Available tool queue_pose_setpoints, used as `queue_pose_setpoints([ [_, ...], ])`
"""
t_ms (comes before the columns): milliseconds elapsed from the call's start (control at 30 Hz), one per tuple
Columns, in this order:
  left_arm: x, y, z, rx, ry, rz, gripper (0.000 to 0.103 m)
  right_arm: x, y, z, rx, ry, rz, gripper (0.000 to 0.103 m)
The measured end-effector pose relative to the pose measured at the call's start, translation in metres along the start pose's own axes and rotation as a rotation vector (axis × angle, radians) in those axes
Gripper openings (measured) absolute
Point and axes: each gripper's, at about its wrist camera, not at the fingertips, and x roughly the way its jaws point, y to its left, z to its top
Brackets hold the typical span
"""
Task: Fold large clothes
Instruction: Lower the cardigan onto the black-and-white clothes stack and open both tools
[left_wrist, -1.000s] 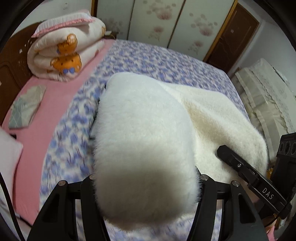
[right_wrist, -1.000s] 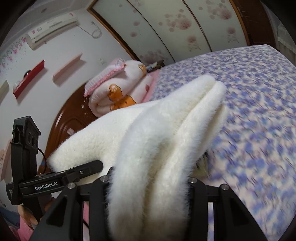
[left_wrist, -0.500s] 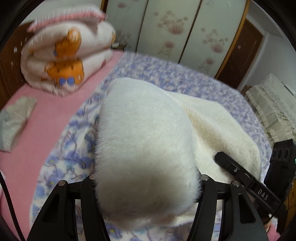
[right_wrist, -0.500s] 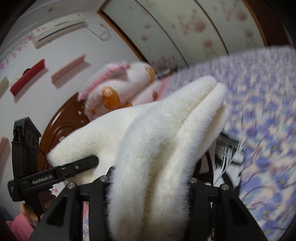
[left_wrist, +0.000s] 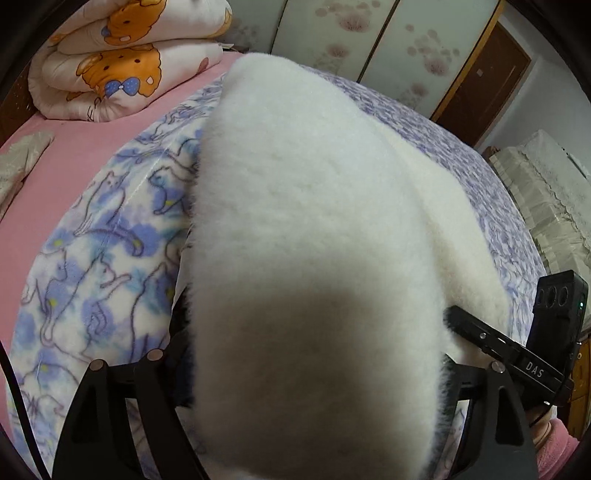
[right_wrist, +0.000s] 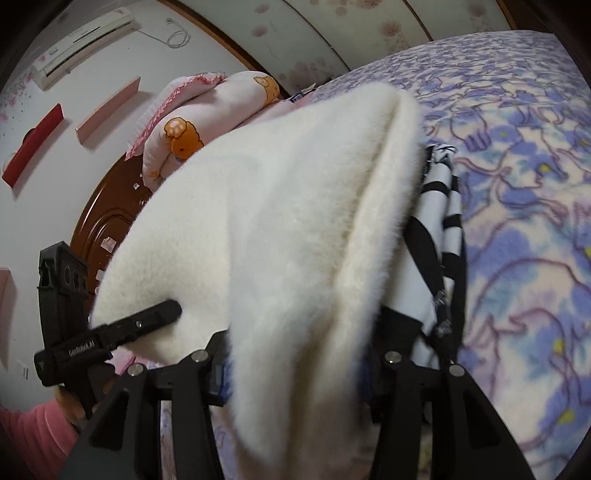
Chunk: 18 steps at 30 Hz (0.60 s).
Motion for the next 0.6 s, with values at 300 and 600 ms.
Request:
queue_pose_setpoints([
  [300,-0.068,-0.022,0.020,0.009,0.016,0.193,0.085,-0.048,0.031,0.008,-0.046,0.027,-0.210,0.056],
  [600,-0.082,-0.047,0.075,0.060,-0.052,0.287,0.081,-0.063,0.060,0.057,-0.100,-0.181,-0.224,0.052],
])
